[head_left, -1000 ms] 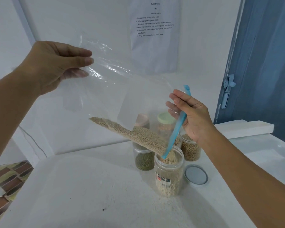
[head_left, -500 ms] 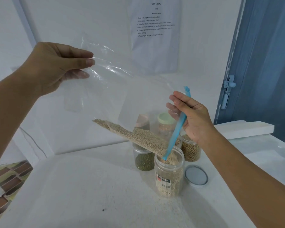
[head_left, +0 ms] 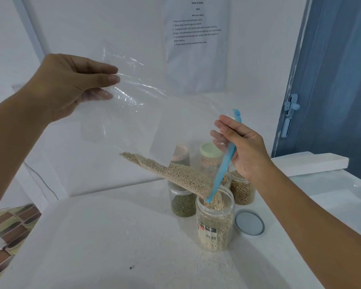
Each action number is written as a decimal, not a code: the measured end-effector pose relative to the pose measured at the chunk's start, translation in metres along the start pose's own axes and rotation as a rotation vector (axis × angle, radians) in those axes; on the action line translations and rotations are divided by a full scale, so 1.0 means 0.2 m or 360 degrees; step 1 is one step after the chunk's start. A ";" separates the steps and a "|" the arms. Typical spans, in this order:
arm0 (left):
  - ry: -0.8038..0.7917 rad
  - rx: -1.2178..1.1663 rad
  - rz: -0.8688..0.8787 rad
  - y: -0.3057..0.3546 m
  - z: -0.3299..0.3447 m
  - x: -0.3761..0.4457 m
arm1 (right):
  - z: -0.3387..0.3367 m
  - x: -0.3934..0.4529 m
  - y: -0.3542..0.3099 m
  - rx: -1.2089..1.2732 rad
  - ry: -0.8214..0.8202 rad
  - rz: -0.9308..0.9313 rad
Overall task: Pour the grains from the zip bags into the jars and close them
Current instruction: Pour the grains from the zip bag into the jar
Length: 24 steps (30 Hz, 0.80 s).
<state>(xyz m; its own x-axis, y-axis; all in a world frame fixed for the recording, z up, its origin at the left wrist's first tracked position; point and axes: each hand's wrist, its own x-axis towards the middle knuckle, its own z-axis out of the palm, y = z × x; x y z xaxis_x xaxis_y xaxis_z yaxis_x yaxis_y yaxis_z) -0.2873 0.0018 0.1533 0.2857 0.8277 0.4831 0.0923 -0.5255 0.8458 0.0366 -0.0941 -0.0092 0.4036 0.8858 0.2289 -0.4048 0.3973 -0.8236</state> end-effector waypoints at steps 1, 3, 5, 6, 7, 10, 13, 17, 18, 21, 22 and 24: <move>0.0002 0.0004 -0.0002 0.00 0.00 0.00 | 0.00 0.00 0.00 0.0005 -0.0001 0.0004; 0.0004 0.0015 0.0000 0.01 0.00 0.01 | 0.00 0.00 0.00 0.0019 -0.0009 0.0011; 0.0009 0.0026 0.0005 0.02 0.01 0.01 | 0.00 -0.01 0.00 0.0039 -0.0018 0.0015; 0.0011 0.0032 0.0011 0.02 0.01 0.01 | 0.00 -0.01 0.00 0.0050 -0.0021 0.0014; 0.0010 0.0041 0.0019 0.03 0.01 0.02 | 0.00 -0.01 0.00 0.0061 -0.0022 0.0013; -0.0005 0.0064 0.0028 0.04 0.02 0.03 | 0.00 -0.02 0.00 0.0085 -0.0011 0.0020; -0.0013 0.0075 0.0025 0.03 0.02 0.03 | -0.01 -0.02 0.01 0.0113 -0.0021 0.0027; 0.0013 0.0071 0.0041 0.03 0.01 0.04 | 0.01 -0.03 0.00 0.0124 -0.0025 0.0019; 0.0017 0.0076 0.0046 0.03 0.01 0.04 | 0.01 -0.03 0.00 0.0129 -0.0028 0.0022; 0.0021 0.0095 0.0049 0.04 0.00 0.04 | 0.02 -0.04 0.01 0.0136 -0.0031 0.0025; 0.0020 0.0099 0.0049 0.04 0.00 0.04 | 0.02 -0.04 0.00 0.0137 -0.0029 0.0021; 0.0021 0.0107 0.0053 0.05 0.00 0.04 | 0.02 -0.04 0.00 0.0140 -0.0026 0.0016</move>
<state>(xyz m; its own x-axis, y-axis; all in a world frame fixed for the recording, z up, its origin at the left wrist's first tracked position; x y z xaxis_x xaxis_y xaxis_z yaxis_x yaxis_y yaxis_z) -0.2845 0.0039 0.1650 0.2771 0.8119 0.5138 0.1467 -0.5643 0.8125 0.0290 -0.1004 -0.0087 0.3861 0.8934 0.2296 -0.4798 0.4070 -0.7773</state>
